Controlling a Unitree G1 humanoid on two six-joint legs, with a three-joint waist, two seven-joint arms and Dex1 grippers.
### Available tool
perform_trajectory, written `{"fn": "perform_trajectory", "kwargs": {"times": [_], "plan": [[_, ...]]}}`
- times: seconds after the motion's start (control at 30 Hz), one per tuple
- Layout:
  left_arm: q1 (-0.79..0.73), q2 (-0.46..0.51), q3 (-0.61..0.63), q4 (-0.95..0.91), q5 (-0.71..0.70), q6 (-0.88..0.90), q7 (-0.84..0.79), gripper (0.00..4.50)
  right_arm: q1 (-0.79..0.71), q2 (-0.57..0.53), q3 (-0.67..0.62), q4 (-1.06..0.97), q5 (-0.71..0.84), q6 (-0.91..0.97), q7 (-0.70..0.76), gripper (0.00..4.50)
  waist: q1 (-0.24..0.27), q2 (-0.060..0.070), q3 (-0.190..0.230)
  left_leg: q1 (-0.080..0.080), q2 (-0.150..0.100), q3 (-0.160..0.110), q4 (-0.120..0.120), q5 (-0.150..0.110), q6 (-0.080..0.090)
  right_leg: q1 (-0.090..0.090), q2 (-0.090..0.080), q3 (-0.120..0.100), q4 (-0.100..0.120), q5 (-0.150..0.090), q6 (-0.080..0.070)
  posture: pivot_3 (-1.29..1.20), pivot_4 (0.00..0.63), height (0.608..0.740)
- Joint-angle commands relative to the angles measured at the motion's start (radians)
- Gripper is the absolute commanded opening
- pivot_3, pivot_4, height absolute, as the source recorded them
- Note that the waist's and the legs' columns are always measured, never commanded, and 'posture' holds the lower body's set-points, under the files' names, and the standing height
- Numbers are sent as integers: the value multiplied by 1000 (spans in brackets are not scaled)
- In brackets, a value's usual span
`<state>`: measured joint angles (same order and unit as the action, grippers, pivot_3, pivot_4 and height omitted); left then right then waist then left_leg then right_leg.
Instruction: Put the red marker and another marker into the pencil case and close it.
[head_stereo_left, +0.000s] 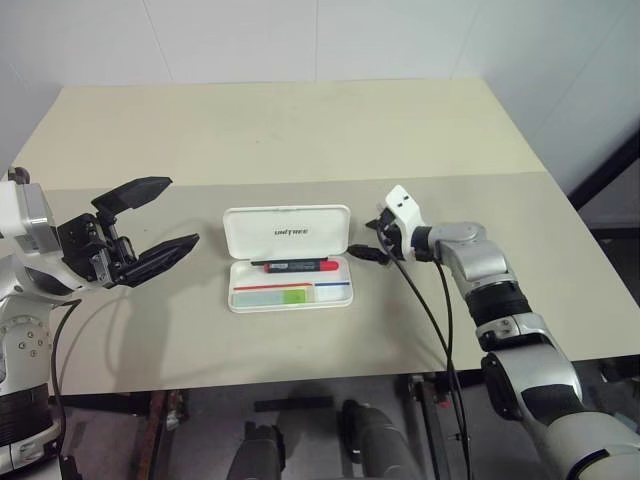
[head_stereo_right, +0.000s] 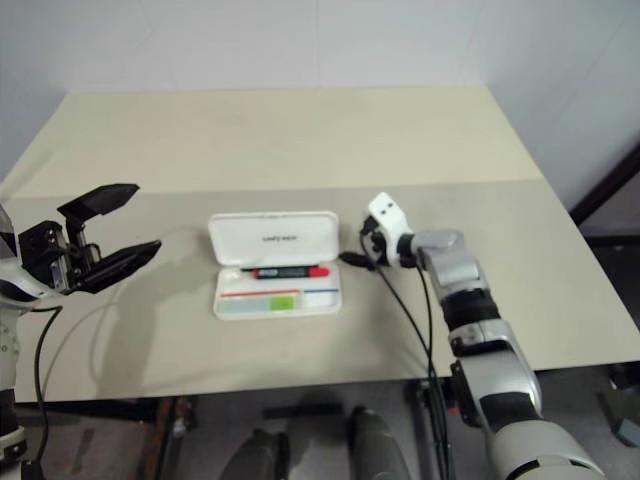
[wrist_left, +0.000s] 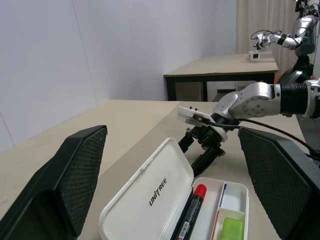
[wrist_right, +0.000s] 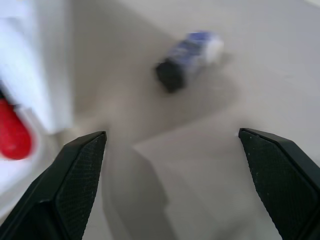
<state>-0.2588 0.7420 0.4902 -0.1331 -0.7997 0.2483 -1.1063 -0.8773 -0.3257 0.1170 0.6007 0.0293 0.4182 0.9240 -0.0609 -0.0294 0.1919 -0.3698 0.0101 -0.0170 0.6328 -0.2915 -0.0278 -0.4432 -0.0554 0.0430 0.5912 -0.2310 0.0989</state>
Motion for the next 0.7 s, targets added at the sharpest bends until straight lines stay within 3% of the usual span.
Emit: {"fn": "perform_trajectory", "kwargs": {"times": [0.03,0.37,0.7], "plan": [[-7,1,21,-17,-17,-12,3,4500,7,47,30,-14,18,5,9,4464,-1,0,0,0,0,0,0,0,0,0,0,0,0,0,0,0,150,740],[-3,4,27,-29,-21,-6,9,4500,-69,116,4,191,-24,-122,-123,4464,-38,-3,-2,3,2,3,3,0,-1,0,4,5,2,4,-2,0,150,740],[7,10,36,-39,-25,0,9,4500,-129,116,-30,373,-39,-224,-275,4464,-27,-3,-2,3,5,6,16,2,1,2,10,11,2,7,-8,0,150,740]]}}
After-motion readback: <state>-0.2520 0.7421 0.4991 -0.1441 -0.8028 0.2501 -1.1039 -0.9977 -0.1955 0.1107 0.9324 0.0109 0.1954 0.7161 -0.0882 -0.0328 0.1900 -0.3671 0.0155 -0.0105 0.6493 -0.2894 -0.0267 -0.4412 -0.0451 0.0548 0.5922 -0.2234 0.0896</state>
